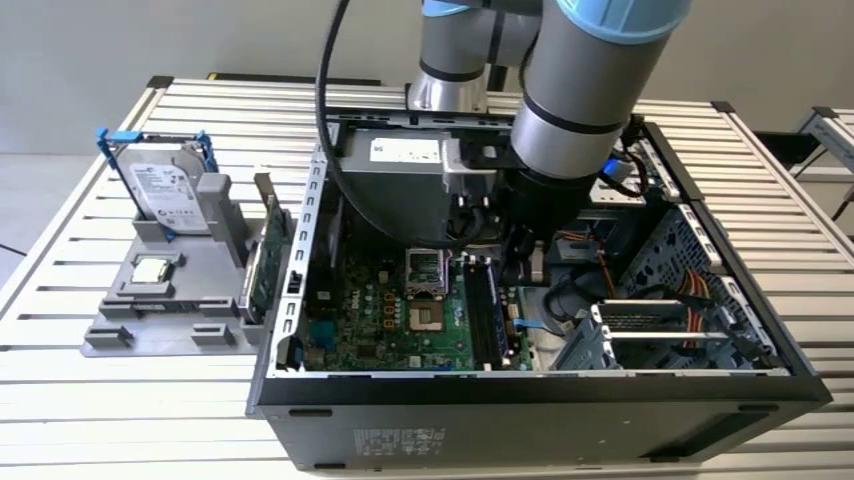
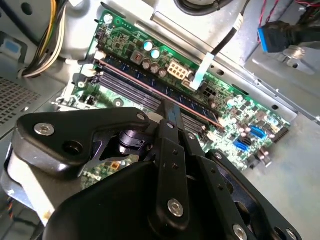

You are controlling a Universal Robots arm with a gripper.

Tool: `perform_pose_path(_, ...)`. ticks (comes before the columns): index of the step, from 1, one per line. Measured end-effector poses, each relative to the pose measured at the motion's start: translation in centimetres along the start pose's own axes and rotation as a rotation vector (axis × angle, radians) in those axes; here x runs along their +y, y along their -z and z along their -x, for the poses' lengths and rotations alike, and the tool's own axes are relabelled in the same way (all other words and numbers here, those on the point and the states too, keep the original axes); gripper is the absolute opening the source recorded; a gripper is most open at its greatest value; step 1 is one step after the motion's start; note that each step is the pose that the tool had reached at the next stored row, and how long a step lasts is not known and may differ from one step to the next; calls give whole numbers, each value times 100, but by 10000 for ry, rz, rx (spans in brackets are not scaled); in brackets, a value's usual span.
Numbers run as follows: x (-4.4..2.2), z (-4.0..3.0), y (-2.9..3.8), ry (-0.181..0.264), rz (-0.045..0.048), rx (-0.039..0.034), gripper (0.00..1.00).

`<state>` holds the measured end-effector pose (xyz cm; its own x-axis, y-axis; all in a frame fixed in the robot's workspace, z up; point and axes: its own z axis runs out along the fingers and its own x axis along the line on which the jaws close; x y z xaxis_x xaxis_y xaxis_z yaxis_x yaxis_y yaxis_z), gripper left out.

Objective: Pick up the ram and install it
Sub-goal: 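Press down the ram until it locks into place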

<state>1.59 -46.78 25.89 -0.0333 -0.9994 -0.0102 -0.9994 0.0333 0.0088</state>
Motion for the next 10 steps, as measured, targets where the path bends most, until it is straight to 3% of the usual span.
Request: perform_pose_path(10,2,2,189,0,1,0,0)
